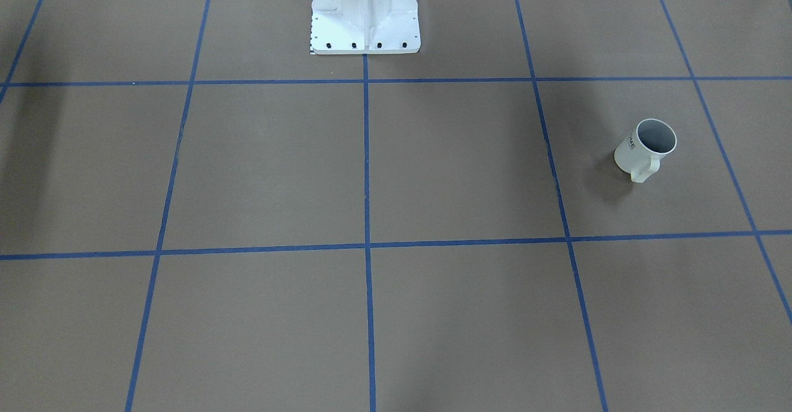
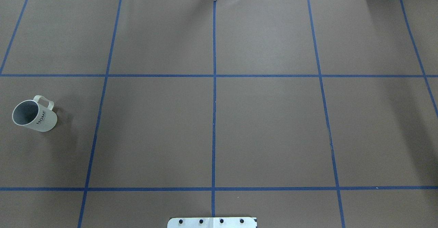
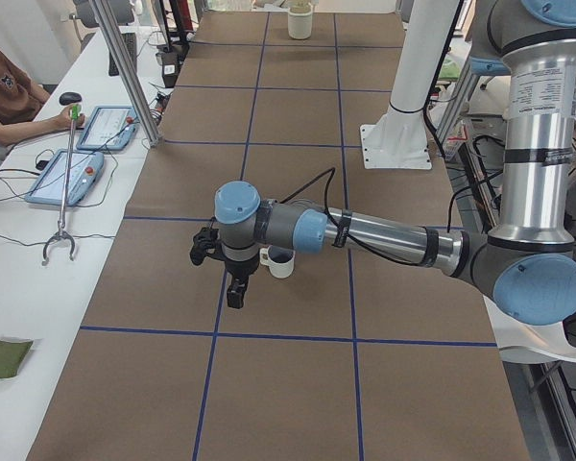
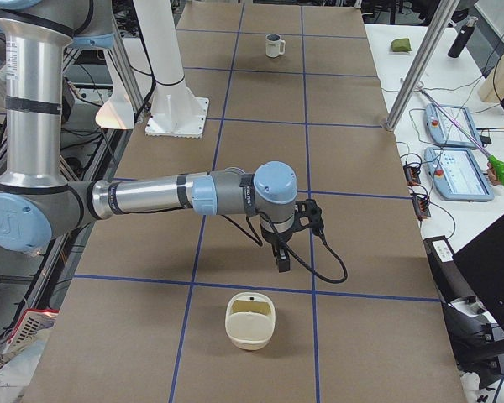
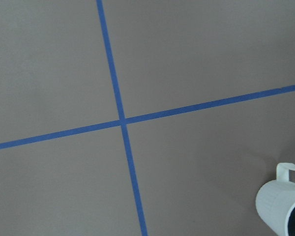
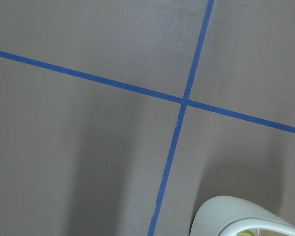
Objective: Left arm hands cup to right arm to dump lemon
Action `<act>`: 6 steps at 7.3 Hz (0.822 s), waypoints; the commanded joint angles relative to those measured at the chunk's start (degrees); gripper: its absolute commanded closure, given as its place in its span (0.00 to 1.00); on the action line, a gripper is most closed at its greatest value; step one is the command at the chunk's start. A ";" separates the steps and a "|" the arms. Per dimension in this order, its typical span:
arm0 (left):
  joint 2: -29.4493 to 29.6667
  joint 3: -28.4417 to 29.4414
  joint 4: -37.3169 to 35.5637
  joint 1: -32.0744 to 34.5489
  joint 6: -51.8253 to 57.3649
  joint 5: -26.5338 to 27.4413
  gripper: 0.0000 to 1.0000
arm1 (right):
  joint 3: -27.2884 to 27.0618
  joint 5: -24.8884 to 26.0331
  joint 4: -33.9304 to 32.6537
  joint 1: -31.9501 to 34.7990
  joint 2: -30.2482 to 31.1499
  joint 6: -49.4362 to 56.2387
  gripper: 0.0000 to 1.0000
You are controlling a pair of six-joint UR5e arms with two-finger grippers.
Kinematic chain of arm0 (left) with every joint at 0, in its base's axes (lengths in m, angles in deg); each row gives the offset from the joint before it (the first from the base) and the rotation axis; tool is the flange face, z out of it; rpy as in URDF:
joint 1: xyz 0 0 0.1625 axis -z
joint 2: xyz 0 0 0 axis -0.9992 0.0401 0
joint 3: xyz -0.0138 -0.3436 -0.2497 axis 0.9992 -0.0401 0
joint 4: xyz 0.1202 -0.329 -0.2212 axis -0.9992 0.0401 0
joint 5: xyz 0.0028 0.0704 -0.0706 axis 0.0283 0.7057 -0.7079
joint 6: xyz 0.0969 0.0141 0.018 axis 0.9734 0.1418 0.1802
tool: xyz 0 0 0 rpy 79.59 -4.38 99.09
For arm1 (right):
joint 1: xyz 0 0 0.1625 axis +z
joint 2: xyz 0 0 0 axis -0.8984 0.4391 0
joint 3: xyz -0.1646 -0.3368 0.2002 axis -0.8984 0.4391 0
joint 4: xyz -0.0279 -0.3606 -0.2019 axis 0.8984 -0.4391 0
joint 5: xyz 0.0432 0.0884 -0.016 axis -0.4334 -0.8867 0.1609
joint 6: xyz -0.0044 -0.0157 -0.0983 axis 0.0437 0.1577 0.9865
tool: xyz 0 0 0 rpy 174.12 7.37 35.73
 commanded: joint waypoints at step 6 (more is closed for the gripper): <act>0.35 0.36 0.00 -0.13 -0.03 -0.41 0.00 | -2.66 -0.39 -0.19 0.19 0.16 -0.54 0.00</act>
